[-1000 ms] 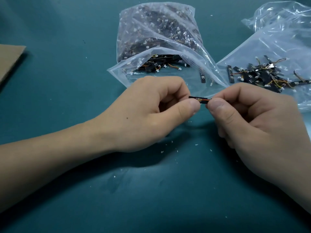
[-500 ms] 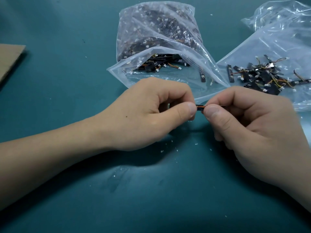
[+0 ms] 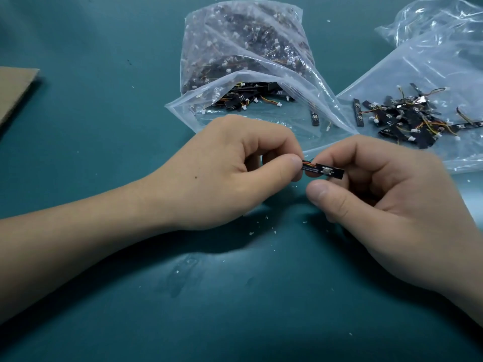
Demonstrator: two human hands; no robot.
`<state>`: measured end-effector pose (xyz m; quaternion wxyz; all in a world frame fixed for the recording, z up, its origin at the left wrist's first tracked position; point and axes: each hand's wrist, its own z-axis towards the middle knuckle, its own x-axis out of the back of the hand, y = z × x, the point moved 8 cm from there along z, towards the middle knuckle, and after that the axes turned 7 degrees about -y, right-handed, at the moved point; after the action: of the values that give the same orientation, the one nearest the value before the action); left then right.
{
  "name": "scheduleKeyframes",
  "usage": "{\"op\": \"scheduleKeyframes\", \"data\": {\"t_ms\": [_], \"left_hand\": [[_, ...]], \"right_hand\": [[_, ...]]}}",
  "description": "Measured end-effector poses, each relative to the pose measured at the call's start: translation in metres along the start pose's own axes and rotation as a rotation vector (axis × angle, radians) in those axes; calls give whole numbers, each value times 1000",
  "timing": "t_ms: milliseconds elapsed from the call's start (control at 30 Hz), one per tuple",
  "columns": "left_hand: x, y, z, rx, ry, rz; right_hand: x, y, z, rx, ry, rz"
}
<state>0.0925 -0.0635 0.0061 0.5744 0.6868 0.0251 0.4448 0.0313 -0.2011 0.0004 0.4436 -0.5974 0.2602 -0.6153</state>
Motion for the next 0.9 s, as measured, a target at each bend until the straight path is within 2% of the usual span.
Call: {"op": "scheduleKeyframes", "data": {"t_ms": [367,900], "left_hand": [[-2,-1,0,9,-25,-15],[2,0,-3,-27,29,6]], "right_hand": [[2,-1,0,18,19,-87],[2,-2,0,8,27,-35]]}}
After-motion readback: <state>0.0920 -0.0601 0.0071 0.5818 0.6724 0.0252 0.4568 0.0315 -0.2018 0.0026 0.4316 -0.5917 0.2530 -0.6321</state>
